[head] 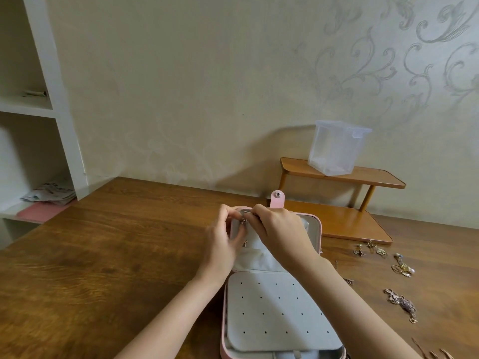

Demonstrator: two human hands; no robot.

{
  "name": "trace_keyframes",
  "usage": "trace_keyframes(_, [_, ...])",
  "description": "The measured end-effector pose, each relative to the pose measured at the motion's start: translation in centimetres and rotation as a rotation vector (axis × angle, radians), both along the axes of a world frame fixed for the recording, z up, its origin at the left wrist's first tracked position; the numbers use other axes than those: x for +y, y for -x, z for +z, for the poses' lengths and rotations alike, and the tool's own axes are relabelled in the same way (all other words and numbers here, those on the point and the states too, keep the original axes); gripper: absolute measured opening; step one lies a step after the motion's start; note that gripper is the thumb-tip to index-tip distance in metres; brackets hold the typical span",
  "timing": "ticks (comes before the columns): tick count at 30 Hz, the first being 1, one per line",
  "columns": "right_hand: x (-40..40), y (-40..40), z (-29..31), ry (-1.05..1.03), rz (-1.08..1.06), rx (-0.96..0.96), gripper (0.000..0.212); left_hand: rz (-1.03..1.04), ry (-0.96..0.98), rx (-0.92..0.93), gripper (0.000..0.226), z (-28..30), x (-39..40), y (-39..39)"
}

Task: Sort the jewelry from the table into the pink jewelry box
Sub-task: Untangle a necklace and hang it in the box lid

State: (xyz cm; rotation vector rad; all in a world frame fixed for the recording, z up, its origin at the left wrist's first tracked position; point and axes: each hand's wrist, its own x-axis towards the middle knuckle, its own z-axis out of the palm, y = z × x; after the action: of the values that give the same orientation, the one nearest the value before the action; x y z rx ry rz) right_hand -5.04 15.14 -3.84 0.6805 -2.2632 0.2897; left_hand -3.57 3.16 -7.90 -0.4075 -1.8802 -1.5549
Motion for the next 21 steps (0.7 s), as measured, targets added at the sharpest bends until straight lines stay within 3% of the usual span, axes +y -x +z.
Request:
trace_keyframes(8, [-0.2,-0.7,0.3,-0.083,-0.054,0.077,0.031,-0.220,-0.226,-0.177,0.035,1.8,-0.4,-0.4])
trace_keyframes(13, [0.1,-1.4,0.7,-0.085,-0.084,0.113,0.035,-0.247,-0.126,-0.218,0.036,2.3,-0.8,-0.1])
trace_keyframes(17, [0.9,-2.1,2.0,-0.218,-0.142,0.093,0.041,-0.217,0.015,-0.178,0.038,2.4,-1.2,0.3])
trace_keyframes(21, [1.4,-2.1,3.1,-0.342,-0.230,-0.040,0.047,-0.253,0.043,-0.196,0.036,2.8,-1.6,0.4])
